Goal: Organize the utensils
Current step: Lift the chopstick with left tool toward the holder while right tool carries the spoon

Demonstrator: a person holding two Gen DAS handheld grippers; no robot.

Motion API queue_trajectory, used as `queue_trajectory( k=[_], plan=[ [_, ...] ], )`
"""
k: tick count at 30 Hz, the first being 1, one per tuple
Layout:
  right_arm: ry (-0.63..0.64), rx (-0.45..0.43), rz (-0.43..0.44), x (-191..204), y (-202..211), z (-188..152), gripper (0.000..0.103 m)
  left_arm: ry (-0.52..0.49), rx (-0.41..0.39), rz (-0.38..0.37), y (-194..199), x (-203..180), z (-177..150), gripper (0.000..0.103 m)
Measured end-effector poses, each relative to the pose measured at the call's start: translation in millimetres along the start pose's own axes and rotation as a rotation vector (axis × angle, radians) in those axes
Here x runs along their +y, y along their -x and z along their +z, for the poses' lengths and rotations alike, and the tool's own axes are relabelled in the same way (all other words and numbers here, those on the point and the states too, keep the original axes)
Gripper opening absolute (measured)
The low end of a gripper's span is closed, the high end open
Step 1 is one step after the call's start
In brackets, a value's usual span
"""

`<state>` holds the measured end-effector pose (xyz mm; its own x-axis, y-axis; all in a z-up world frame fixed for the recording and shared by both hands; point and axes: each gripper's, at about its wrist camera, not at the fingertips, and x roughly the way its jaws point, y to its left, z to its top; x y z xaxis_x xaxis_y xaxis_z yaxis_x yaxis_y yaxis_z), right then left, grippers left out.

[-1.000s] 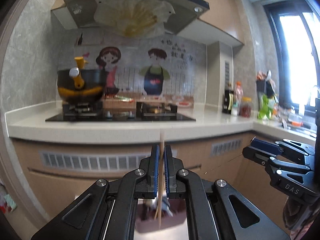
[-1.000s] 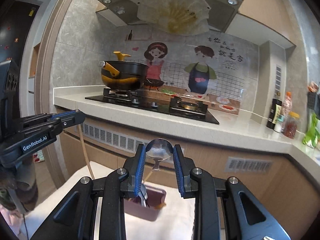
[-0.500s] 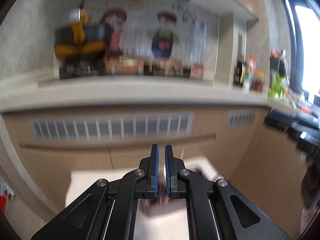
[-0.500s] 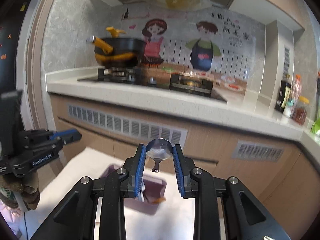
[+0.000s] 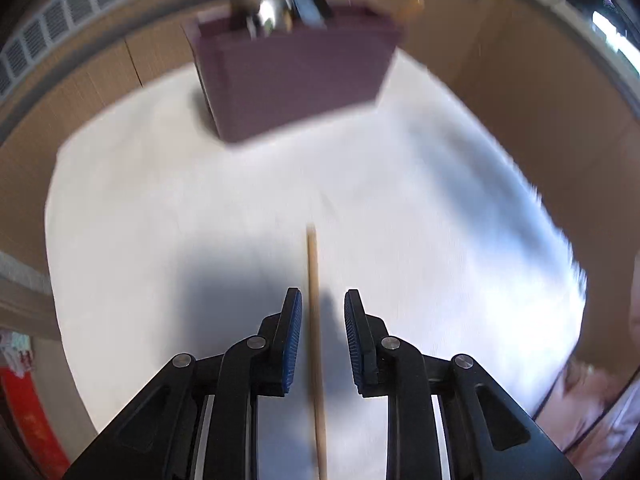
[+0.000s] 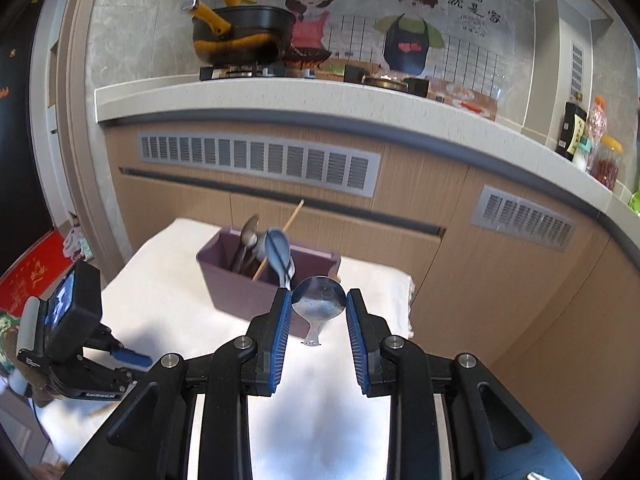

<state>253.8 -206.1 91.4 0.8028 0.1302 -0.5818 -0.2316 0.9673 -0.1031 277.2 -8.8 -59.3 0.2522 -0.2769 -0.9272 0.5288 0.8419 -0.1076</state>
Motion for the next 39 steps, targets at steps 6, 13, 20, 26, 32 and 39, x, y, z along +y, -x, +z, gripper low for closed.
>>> queue_trajectory(
  k=[6,13,20,26,32,39],
  plan=[
    [0.0,0.024,0.02,5,1,-13,0.025,-0.064,0.145,0.097,-21,-18,-13,0.023],
    [-0.008,0.044,0.045,9,1,-24,0.025,-0.045,0.171,0.109,-36,-24,-10,0.015],
    [-0.036,0.039,0.057,8,8,-32,0.025,0.059,0.021,0.062,-21,-22,-30,0.006],
    [-0.059,0.049,0.055,8,14,-41,0.025,0.223,-0.31,-0.014,32,-27,-55,0.006],
    [-0.071,0.02,0.044,7,24,-35,0.025,0.264,-0.518,-0.084,86,-23,-37,0.006],
    [-0.061,-0.15,0.015,3,47,28,0.025,0.181,-0.863,-0.019,191,-35,30,0.006]
  ],
)
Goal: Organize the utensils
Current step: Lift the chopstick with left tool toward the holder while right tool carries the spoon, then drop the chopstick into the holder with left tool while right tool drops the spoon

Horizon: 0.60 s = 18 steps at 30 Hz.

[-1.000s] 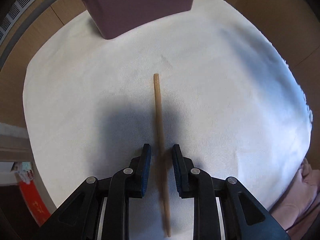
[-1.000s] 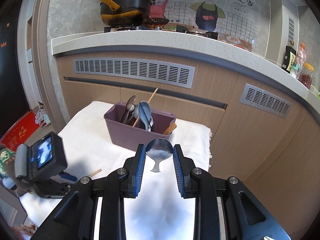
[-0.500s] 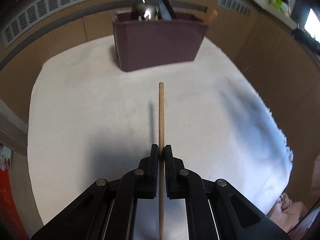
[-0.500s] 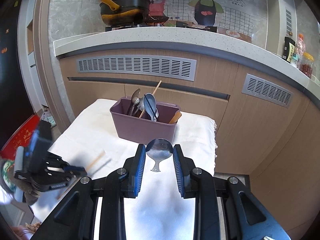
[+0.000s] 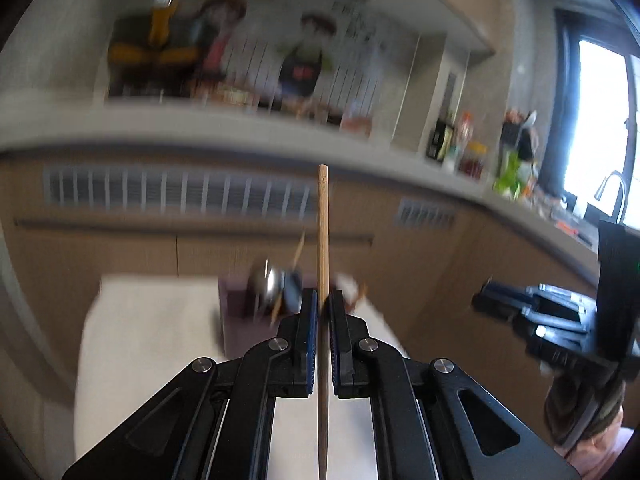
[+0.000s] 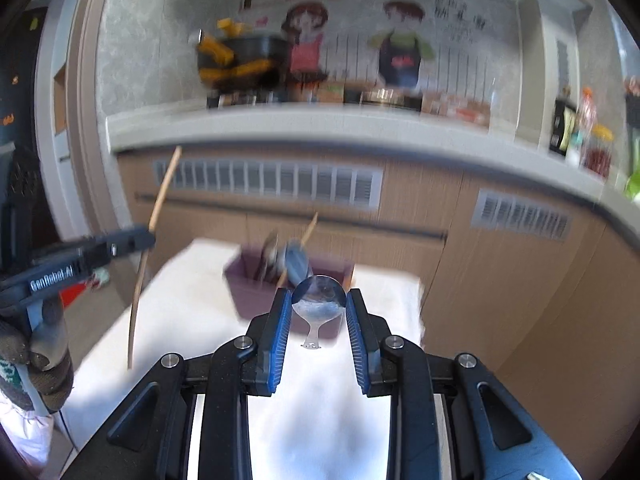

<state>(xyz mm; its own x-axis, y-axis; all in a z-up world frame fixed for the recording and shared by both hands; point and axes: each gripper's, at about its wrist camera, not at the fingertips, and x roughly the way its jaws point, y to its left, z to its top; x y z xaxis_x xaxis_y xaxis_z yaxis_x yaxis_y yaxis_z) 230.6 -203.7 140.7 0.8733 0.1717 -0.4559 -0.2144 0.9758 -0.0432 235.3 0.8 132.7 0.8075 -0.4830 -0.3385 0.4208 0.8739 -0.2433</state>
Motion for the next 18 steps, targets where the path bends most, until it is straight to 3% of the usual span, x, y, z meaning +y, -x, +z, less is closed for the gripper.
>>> queue_trajectory(
  k=[4,8,13,18],
  plan=[
    [0.003,-0.106,-0.007,-5,2,46,0.025,-0.054,-0.168,0.011,-4,-10,57,0.006],
    [0.024,-0.135,-0.016,-8,-13,78,0.025,-0.062,-0.243,0.045,-29,-9,87,0.006],
    [0.058,-0.082,-0.006,-9,-52,87,0.025,-0.057,-0.261,0.079,-75,9,97,0.006],
    [0.061,0.014,0.007,-10,-96,68,0.025,-0.011,-0.196,0.096,-123,39,81,0.006]
  ],
)
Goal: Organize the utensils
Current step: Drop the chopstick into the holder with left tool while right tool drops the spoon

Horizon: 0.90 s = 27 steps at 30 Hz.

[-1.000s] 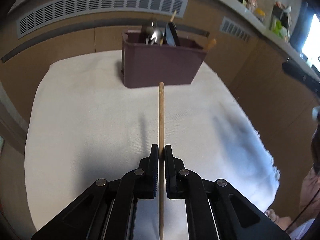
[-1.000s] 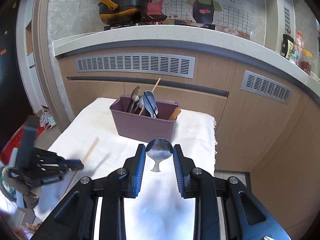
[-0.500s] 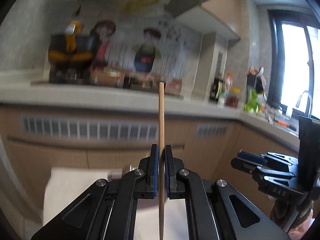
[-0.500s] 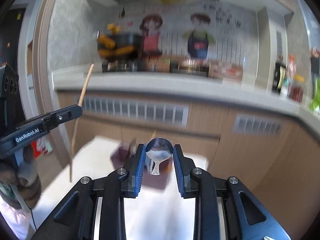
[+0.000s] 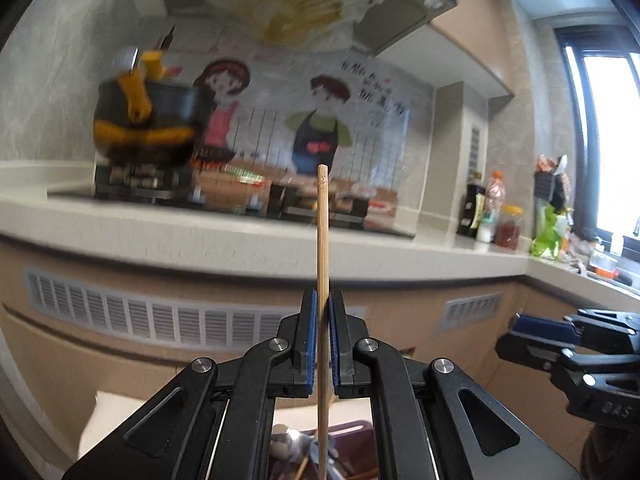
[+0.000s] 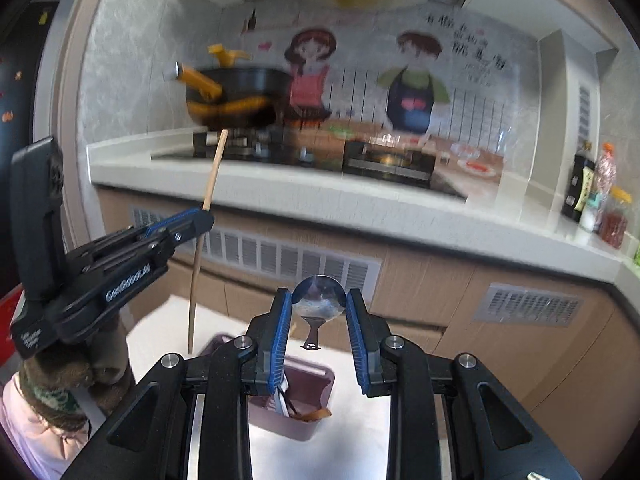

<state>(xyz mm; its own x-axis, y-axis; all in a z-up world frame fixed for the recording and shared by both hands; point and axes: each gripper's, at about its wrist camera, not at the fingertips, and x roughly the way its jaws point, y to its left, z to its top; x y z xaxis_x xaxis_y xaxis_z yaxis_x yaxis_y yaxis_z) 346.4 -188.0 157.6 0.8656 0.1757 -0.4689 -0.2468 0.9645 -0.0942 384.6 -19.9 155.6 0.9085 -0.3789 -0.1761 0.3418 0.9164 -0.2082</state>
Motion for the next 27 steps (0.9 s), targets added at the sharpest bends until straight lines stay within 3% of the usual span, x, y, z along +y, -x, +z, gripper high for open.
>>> queue_trajectory(
  k=[9,19,22,23,27],
  plan=[
    [-0.06,0.189,0.093,-2,-72,-37,0.025,0.056,0.132,0.051,-55,36,-68,0.006],
    [-0.138,0.316,0.171,-6,-112,-74,0.027,0.074,0.269,0.078,-64,47,-123,0.007],
    [-0.155,0.312,0.175,-8,-110,-78,0.04,0.069,0.3,0.08,-59,44,-129,0.008],
    [-0.157,0.303,0.169,-8,-106,-78,0.044,0.066,0.31,0.077,-56,42,-129,0.012],
    [-0.171,0.223,0.133,-9,-74,-83,0.062,0.058,0.318,0.083,-35,39,-126,0.044]
  ],
)
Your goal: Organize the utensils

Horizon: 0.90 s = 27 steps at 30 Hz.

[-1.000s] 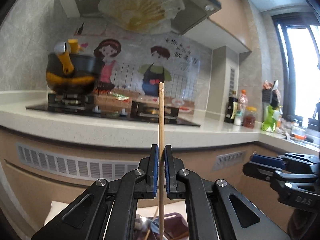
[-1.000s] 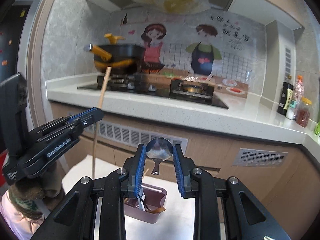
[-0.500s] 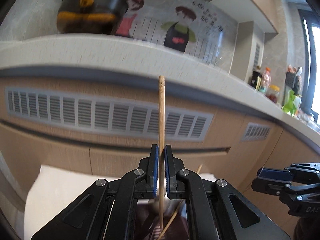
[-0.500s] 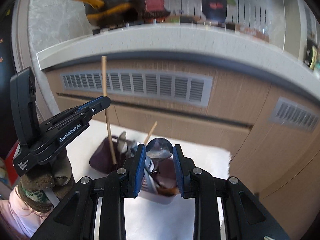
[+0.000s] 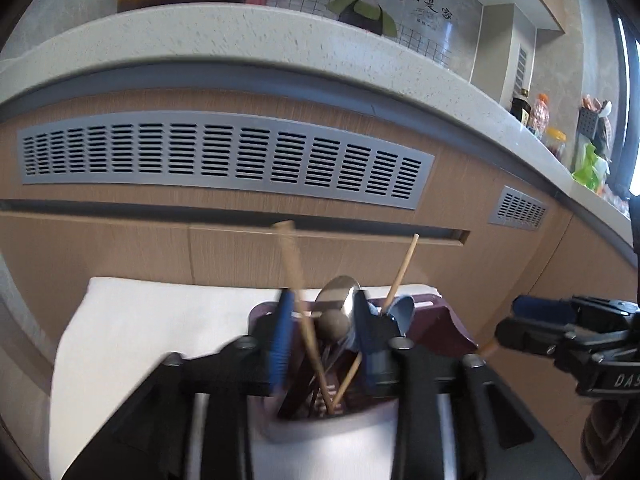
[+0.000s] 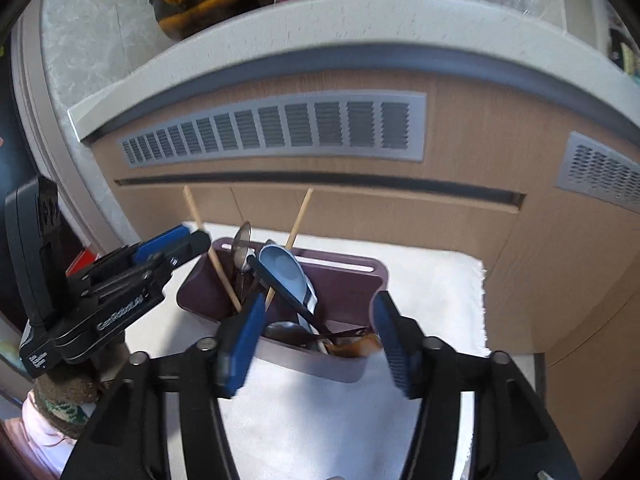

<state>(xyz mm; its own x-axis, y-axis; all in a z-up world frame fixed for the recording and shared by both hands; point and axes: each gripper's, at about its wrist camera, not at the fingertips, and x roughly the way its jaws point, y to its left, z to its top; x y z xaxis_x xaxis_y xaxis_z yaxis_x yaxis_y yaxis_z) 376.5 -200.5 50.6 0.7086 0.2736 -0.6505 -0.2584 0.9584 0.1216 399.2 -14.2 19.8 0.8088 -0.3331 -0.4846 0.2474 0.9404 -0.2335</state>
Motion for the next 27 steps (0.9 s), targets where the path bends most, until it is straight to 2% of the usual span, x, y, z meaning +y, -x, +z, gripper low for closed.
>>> queue_trajectory(
  k=[1,5,7,12,16,21,24,27],
  plan=[
    [-0.005,-0.014,-0.008,1,7,-4,0.068,0.003,-0.008,0.007,11,0,-2,0.047],
    [-0.031,-0.062,-0.046,7,33,-28,0.076,0.02,-0.019,0.032,49,-1,-11,0.064],
    [-0.05,-0.081,-0.06,12,48,-47,0.084,0.012,-0.019,0.052,70,-3,-22,0.071],
    [-0.092,-0.106,-0.09,23,73,-90,0.095,-0.048,-0.005,0.103,121,-19,-61,0.1],
    [-0.106,-0.118,-0.132,36,93,-131,0.097,-0.085,-0.011,0.142,154,-29,-92,0.103],
    [-0.086,-0.175,-0.252,48,120,-175,0.101,-0.101,-0.047,0.231,190,-38,-135,0.103],
    [-0.089,-0.19,-0.259,53,133,-188,0.101,-0.134,-0.043,0.317,201,-49,-151,0.103],
    [-0.054,-0.215,-0.286,59,140,-194,0.102,-0.128,-0.037,0.314,210,-54,-162,0.103]
  ],
)
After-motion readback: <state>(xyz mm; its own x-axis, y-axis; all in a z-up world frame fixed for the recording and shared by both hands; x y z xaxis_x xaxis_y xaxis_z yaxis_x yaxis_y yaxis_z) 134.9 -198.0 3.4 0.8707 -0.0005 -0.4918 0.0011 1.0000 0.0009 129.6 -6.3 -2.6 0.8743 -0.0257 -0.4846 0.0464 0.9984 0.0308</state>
